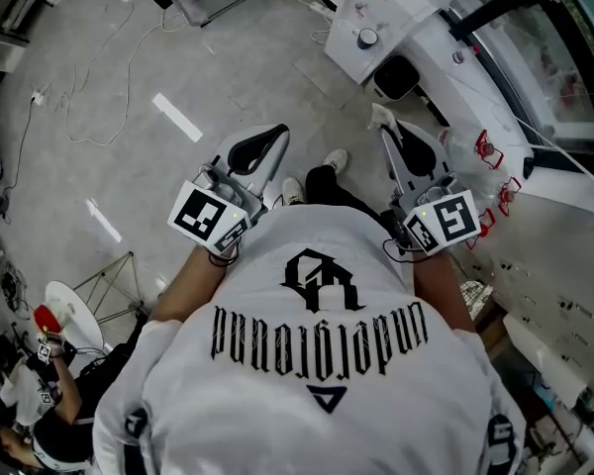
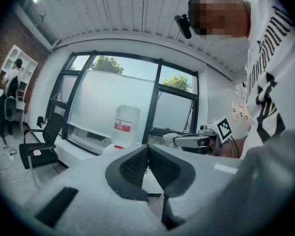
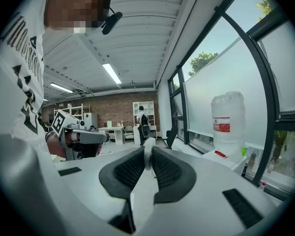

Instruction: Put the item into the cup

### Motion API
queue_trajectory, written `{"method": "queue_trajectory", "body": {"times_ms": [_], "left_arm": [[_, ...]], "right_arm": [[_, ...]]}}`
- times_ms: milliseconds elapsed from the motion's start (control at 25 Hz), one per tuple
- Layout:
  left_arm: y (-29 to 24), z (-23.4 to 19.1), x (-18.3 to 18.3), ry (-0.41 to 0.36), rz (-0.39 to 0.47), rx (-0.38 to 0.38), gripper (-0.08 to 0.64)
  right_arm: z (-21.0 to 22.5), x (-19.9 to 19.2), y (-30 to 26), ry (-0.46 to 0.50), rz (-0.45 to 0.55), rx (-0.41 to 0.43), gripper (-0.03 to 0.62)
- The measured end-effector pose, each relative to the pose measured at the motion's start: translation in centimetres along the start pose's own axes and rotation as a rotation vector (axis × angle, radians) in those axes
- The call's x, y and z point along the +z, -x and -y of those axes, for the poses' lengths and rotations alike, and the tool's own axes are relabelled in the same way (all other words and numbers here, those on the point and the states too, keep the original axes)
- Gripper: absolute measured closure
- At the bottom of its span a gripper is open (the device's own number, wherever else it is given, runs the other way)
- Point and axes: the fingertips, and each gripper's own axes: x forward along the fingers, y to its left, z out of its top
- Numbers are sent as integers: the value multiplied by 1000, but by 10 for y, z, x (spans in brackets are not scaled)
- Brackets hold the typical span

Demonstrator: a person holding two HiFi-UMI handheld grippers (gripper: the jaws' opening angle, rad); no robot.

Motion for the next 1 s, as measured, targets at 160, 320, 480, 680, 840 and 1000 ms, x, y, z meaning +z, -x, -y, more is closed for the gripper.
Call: {"method": "queue_trajectory", "body": {"times_ms": [160, 320, 480, 680, 840, 1000], "left_arm": [[-15, 0, -3, 6, -17, -6, 545], [-34, -4, -5, 10, -28, -11, 545], [-60, -13, -8, 23, -46, -12, 545], [-105, -24, -9, 27, -66, -28, 545], [-151, -32, -4, 15, -71, -56, 545], [-201, -31, 3, 5, -71, -94, 545]], "right_arm": [[15, -6, -3, -18, -9, -2, 540], [35, -7, -7, -26, -13, -8, 540], [60, -13, -15, -45, -27, -9, 540], [103, -15, -25, -63, -32, -23, 540], [142, -15, -33, -52, -34, -36, 540], [188, -8, -30, -53, -11, -70, 540]]}}
